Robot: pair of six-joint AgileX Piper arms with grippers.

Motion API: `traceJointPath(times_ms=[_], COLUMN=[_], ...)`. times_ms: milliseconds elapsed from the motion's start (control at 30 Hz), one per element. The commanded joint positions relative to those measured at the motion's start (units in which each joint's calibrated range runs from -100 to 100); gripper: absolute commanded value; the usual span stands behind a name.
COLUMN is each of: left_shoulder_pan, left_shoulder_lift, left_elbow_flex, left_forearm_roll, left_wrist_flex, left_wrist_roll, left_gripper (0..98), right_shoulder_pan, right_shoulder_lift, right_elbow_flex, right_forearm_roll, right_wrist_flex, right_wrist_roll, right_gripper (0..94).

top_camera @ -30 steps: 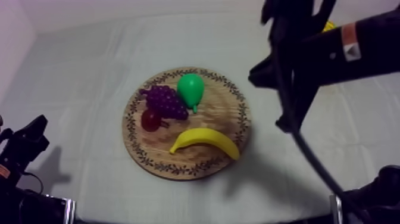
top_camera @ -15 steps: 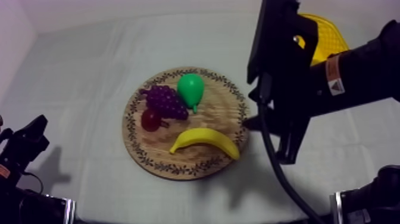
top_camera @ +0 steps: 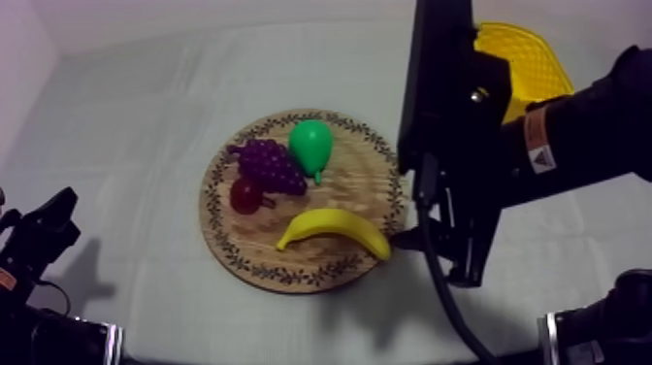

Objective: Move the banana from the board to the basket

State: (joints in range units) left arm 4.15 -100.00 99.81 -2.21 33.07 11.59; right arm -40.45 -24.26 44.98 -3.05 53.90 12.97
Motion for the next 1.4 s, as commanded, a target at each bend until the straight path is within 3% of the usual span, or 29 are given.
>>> traceJointPath(times_ms=[0,400,1367], left_shoulder_pan=[0.01,0.01,0.01], left_shoulder_lift=[0.0,0.0,0.0], left_elbow_flex=[-0.03,-0.03,-0.03], left_forearm_roll=[0.04,0.04,0.04], left_wrist_flex=[-0.01,-0.01,-0.01], left_wrist_roll=[0.01,0.01,0.01], left_gripper=[0.1,0.1,0.1], right_shoulder_pan=[0.21,1.39,1.77], right_shoulder_lift=[1.03,11.12,34.89], right_elbow_flex=[-0.21,-0.23,-9.98], right_forearm_roll=[-0.34,-2.83,-4.53], right_wrist_flex=[0.0,-2.81,-4.65], right_wrist_roll=[0.32,2.91,3.38], right_gripper=[54.6,53.5,54.0])
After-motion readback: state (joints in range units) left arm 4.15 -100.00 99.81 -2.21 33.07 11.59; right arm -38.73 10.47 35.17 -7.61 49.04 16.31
